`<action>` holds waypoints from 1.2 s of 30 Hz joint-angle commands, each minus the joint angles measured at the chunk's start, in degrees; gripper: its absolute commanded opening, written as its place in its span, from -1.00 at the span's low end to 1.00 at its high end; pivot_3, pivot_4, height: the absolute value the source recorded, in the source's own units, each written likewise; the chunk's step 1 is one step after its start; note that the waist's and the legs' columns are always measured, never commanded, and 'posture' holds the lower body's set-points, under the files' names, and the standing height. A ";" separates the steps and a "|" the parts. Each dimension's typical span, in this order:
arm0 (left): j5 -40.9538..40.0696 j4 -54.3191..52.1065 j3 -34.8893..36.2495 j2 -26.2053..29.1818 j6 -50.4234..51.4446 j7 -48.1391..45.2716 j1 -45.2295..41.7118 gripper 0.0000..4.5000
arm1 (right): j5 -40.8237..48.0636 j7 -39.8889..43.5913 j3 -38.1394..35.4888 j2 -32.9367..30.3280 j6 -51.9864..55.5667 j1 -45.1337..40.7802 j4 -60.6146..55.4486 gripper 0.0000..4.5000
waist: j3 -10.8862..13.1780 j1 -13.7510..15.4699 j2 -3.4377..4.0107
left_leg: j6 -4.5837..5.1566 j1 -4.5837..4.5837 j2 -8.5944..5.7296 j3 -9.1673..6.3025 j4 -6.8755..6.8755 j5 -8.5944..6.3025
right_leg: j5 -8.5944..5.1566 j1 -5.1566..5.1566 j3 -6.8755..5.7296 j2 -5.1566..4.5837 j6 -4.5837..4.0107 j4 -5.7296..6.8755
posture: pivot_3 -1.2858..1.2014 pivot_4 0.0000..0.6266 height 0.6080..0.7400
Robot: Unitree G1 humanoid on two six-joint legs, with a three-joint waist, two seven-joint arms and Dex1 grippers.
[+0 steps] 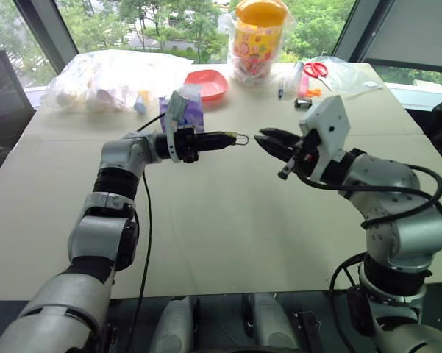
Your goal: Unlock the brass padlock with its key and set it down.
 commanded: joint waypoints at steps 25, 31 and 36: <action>-1.39 -12.77 -3.42 0.45 -1.24 -2.38 1.29 -0.99 | 9.76 -9.06 5.84 -8.45 -0.28 0.10 1.26 -0.96 | 0.00 0.05 0.00 | 0.01 -0.05 -0.06 0.04 -0.01 0.00 | -0.01 0.01 0.02 -0.09 -0.01 -0.15 | 0.03 -0.52 1.00; -0.93 -11.42 -2.87 0.04 -2.01 -0.98 0.84 -0.99 | 11.44 -9.70 5.98 -9.01 0.29 1.41 0.35 -0.96 | 0.00 -0.01 0.00 | 0.01 -0.06 -0.06 0.04 -0.01 -0.01 | -0.01 0.01 0.01 -0.08 0.00 -0.16 | 0.03 -0.52 1.00; 1.50 -5.62 -2.53 -1.63 -4.78 3.99 0.00 -0.99 | 6.18 -9.89 6.02 -17.83 -4.13 11.22 1.27 -0.96 | -0.01 0.81 -0.03 | 0.01 -0.07 -0.08 0.01 -0.01 -0.01 | -0.01 0.04 0.00 -0.09 0.00 -0.21 | 0.03 -0.52 1.00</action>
